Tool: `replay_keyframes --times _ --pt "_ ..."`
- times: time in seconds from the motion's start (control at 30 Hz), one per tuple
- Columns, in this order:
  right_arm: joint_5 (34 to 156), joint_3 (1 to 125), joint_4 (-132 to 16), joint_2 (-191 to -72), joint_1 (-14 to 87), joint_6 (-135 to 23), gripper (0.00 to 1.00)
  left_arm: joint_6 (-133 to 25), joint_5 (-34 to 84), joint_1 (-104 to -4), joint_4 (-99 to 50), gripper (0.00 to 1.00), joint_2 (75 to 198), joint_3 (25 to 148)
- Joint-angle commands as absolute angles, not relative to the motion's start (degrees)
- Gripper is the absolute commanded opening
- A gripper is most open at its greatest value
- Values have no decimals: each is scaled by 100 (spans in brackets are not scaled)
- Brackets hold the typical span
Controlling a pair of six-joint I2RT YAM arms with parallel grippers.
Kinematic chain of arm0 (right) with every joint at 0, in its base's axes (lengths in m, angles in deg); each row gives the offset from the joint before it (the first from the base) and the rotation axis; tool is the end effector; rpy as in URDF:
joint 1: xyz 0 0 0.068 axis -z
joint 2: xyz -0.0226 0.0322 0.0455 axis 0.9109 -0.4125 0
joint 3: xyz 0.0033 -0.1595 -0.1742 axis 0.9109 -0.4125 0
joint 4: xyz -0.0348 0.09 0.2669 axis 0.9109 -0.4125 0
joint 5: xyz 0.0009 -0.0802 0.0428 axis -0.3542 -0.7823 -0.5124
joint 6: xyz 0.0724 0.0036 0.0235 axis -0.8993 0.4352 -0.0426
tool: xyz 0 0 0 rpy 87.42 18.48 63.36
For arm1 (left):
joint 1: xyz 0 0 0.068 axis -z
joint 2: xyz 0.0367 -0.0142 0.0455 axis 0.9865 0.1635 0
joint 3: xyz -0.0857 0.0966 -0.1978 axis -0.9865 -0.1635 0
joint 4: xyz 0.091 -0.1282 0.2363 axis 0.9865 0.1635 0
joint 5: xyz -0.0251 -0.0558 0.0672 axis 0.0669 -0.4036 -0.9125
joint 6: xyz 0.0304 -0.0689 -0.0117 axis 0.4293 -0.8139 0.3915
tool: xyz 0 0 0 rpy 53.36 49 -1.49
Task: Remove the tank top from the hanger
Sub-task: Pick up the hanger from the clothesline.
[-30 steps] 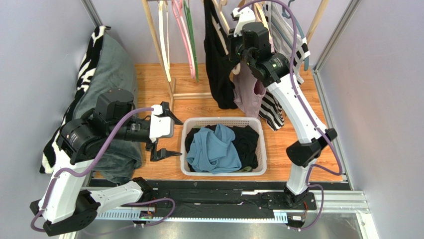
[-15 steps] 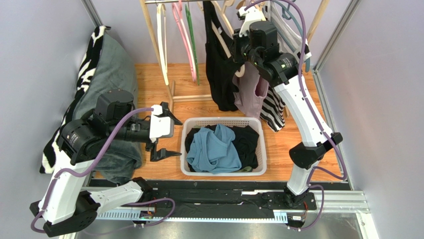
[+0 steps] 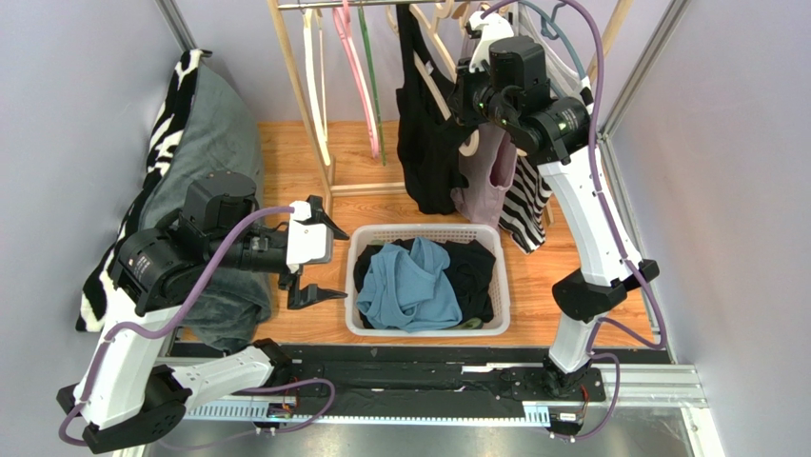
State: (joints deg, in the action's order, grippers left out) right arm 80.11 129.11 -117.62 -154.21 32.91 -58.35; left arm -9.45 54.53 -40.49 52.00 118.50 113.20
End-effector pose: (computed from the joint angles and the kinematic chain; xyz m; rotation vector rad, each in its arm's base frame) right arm 0.3209 0.1968 0.4945 -0.3241 1.9402 0.3601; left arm 0.1013 -0.1368 0.4577 1.5417 1.4409 -0.7767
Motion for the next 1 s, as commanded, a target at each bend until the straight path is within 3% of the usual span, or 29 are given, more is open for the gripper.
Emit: replay_keyframes --times 0.0,0.43,0.67,0.97 --pt "8231 13560 -11862 -15230 3312 -6025 0 -1015 5573 -4077 5102 99 11838 11343" --pt "8628 13148 -10738 -14257 3320 -5946 0 -997 5494 -4095 5093 99 11803 11316" --pt "9653 13061 -11194 -13193 3312 -5560 0 -988 5441 -4121 5058 99 11697 11141" --pt "9956 10997 -11906 -11674 3312 -5481 0 -1006 5485 -4209 5067 99 11627 11132"
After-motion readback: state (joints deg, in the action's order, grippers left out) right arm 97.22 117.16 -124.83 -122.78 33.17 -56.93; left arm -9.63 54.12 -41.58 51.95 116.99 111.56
